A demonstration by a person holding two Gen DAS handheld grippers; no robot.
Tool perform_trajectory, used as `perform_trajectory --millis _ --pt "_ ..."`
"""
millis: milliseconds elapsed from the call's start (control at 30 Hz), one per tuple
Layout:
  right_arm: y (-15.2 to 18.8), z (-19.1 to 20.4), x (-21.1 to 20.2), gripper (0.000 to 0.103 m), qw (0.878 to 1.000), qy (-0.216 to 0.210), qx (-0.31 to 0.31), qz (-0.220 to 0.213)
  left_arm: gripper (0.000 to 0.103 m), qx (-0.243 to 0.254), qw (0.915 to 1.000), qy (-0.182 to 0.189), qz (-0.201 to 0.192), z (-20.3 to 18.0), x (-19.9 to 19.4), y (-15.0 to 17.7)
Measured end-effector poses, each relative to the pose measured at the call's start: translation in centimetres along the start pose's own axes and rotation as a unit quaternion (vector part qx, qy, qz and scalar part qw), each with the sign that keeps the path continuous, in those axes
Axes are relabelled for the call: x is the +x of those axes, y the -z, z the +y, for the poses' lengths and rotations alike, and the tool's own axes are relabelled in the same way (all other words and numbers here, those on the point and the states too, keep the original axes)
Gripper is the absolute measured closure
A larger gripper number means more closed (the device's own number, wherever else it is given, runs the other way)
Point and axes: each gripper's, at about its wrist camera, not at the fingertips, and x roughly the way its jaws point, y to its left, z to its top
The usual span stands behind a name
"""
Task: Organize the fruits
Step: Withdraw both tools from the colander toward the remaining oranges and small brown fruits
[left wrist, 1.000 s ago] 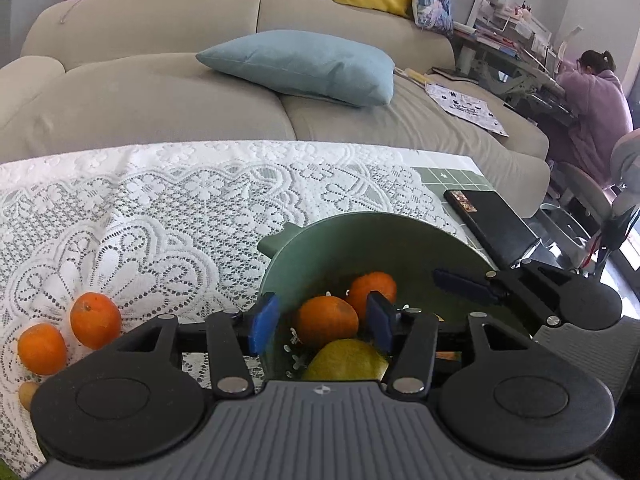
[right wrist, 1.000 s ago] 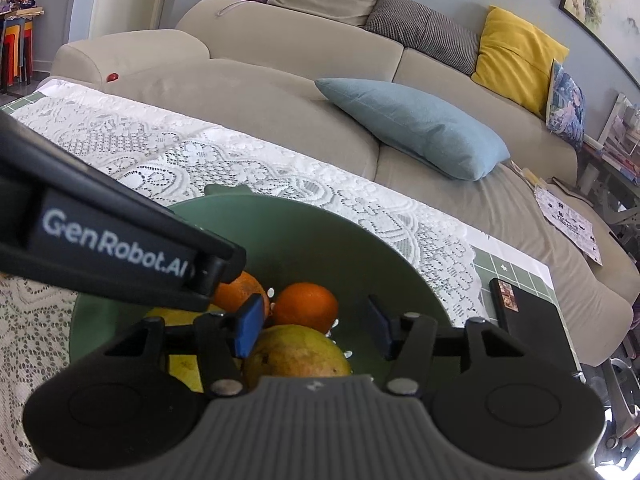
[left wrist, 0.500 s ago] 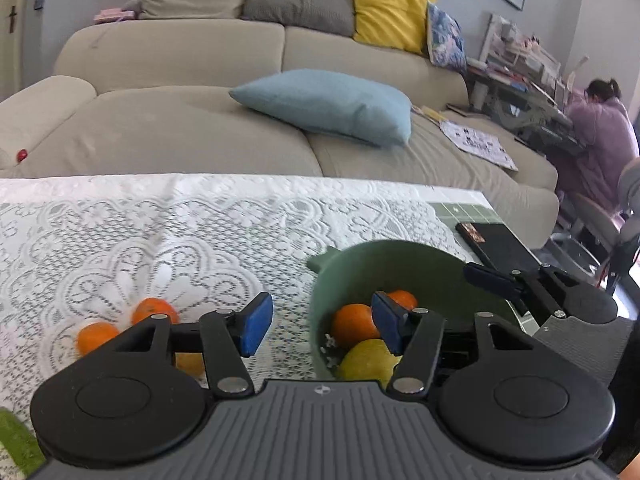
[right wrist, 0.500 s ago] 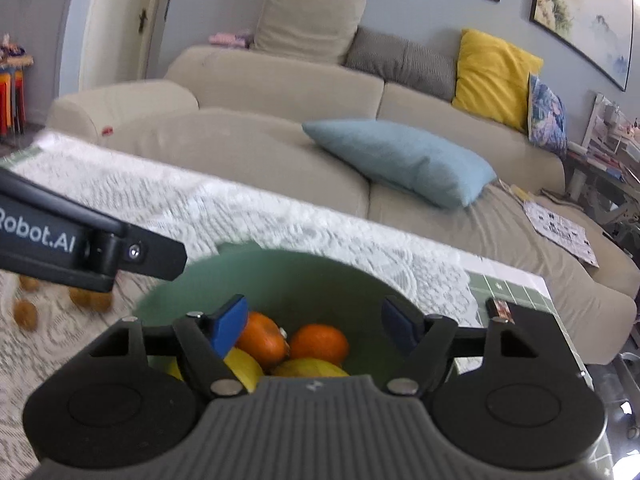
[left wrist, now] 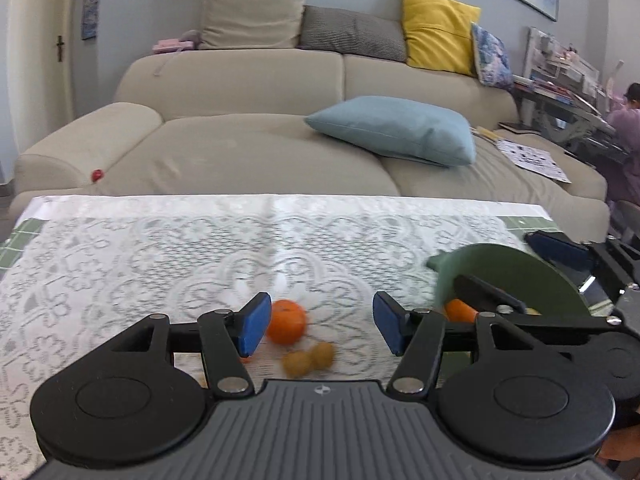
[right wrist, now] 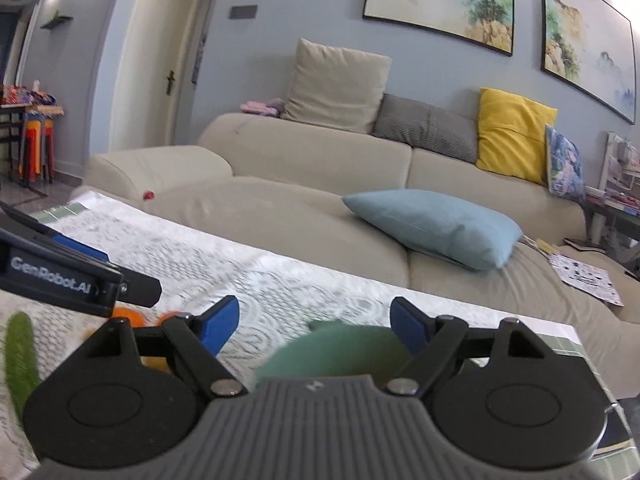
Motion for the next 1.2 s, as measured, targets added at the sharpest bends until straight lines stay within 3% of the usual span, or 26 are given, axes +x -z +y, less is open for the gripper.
perform_trajectory --millis 167,567,900,1200 --pt "-0.2 2.5 -0.2 0.019 1.0 -0.023 -0.008 -0.019 0.034 -0.007 0.9998 -0.018 -0.006 2.4 -0.6 0.4" --pt "0.9 8.4 1.5 0.019 0.996 -0.066 -0.056 -0.003 0.034 -0.03 0.9992 -0.025 0.003 7.5 -0.2 2.2" --pt "2.0 10.4 3.9 0.036 0.993 -0.073 -0.086 0.039 0.034 -0.054 0.9983 -0.011 0.019 10.3 1.3 4.0" --pt "2.6 11.3 6.6 0.05 0.989 -0.089 -0.091 0.079 0.035 -0.051 0.9979 0.017 0.035 10.4 3.1 4.5"
